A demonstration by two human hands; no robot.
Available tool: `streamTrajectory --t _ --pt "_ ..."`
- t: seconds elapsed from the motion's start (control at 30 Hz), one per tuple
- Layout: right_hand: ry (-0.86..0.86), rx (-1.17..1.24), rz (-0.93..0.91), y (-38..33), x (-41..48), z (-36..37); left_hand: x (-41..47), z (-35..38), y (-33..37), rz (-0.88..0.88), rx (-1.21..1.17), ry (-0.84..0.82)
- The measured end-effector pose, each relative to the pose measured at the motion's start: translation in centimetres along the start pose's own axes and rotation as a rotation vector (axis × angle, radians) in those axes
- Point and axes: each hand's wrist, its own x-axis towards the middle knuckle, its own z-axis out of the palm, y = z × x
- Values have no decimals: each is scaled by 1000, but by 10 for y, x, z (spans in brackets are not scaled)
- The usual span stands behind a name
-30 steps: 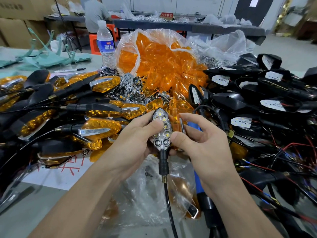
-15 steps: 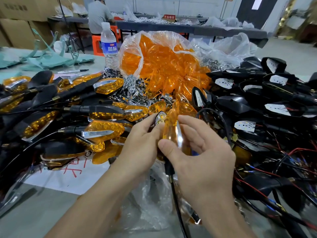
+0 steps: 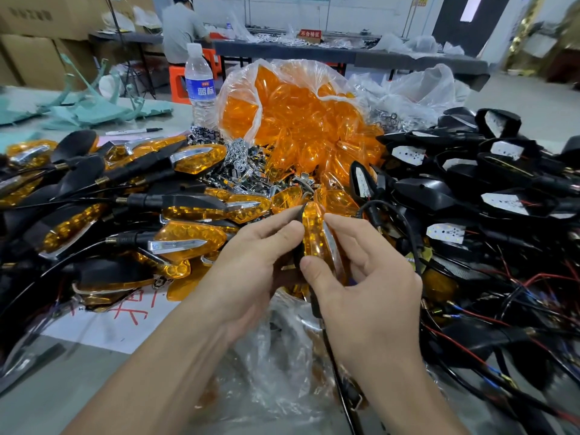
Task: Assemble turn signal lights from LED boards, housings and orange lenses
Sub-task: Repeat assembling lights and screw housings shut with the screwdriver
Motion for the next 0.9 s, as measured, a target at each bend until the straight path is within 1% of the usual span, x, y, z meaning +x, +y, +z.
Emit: streamTrajectory --t 0.13,0.3,0.37,0.47,0.53,0.57,0.63,0.67,0.77,0.83,0.9 --pt "-76 159 41 2 7 -6 3 -3 2 26 25 6" --pt "-115 159 25 -3 8 -9 0 -3 4 68 40 -17" --pt "-80 133 22 -2 6 -7 -1 -1 3 78 49 -24" --pt "-26 -1 -26 -2 -2 1 -3 3 -1 90 48 13" --pt "-24 -104 -83 -2 -5 8 -2 5 -2 110 66 66" --pt "-51 -113 -72 0 -4 10 -1 5 -2 113 68 94" --pt "-148 34 21 1 3 6 2 3 0 103 27 133" --pt "-186 129 62 2 7 2 3 1 2 95 -8 119" --pt "-187 263 126 4 14 -9 3 -2 6 104 -43 2" --pt "-273 354 209 2 14 -9 2 -4 6 124 -61 -57" --pt "-302 408 215 0 13 -8 1 -7 8 135 -79 -115"
